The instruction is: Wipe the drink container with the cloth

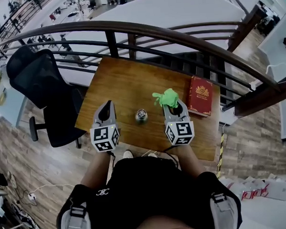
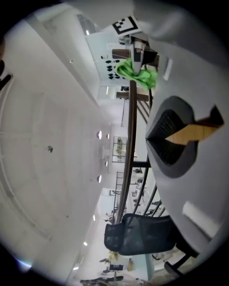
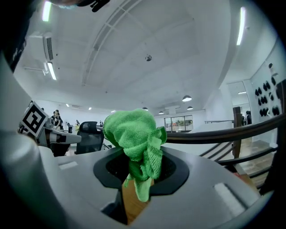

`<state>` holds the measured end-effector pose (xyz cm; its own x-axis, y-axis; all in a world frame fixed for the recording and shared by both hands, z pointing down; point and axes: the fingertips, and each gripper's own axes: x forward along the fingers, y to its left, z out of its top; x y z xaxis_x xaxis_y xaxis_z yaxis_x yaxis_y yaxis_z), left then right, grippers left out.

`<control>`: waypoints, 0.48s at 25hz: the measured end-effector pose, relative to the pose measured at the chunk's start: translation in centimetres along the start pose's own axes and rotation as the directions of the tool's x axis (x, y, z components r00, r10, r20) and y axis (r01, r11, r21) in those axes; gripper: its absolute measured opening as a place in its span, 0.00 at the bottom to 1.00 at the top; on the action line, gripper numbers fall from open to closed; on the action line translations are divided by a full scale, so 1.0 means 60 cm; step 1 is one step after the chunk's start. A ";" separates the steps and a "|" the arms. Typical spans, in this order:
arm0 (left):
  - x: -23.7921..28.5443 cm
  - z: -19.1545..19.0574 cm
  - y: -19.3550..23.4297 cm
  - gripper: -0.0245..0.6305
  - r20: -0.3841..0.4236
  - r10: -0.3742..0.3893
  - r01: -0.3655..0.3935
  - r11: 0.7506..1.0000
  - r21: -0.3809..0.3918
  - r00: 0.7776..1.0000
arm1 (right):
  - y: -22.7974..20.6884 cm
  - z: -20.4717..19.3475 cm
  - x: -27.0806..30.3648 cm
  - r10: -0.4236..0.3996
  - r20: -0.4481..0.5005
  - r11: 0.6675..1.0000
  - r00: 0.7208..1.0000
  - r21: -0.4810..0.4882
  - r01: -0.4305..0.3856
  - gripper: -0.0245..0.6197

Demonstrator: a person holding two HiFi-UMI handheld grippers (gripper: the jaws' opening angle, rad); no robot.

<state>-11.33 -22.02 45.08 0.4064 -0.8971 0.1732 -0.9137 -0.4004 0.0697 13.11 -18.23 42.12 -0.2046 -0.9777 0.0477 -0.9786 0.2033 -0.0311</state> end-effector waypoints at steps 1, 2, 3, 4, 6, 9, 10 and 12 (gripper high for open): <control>-0.011 0.006 0.012 0.12 0.005 0.022 -0.022 1.000 0.012 1.000 | 0.003 0.010 0.002 0.001 0.011 1.000 1.000 0.001 -0.001 0.19; -0.019 0.010 0.023 0.12 0.008 0.039 -0.039 0.999 0.019 0.999 | 0.006 0.018 0.004 0.002 0.020 1.000 1.000 0.004 -0.002 0.19; -0.025 0.011 0.033 0.12 0.009 0.055 -0.055 0.998 0.022 0.998 | 0.007 0.023 0.006 0.003 0.023 1.000 1.000 0.006 -0.003 0.19; -0.029 0.011 0.041 0.12 0.008 0.070 -0.070 0.997 0.024 0.998 | 0.008 0.024 0.009 0.000 0.019 1.000 1.000 0.004 0.000 0.19; -0.036 0.007 0.053 0.12 0.002 0.098 -0.098 0.995 0.020 0.995 | 0.009 0.019 0.014 -0.011 -0.002 1.000 1.000 -0.011 0.011 0.19; -0.047 0.005 0.059 0.12 -0.004 0.123 -0.123 0.992 0.008 0.992 | 0.020 0.014 0.016 0.001 -0.010 1.000 1.000 0.001 -0.001 0.19; -0.049 0.004 0.060 0.12 -0.007 0.127 -0.127 0.992 0.010 0.992 | 0.025 0.014 0.017 0.007 -0.007 1.000 1.000 0.004 -0.007 0.19; -0.054 0.003 0.058 0.12 -0.015 0.133 -0.133 0.991 0.022 0.991 | 0.032 0.016 0.017 0.016 0.000 1.000 1.000 0.013 -0.016 0.19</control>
<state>-15.84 -20.57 44.61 0.2807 -0.9397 0.1953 -0.9593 -0.2815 0.0245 11.07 -18.90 41.14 -0.2206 -0.9742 0.0467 -0.9748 0.2186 -0.0450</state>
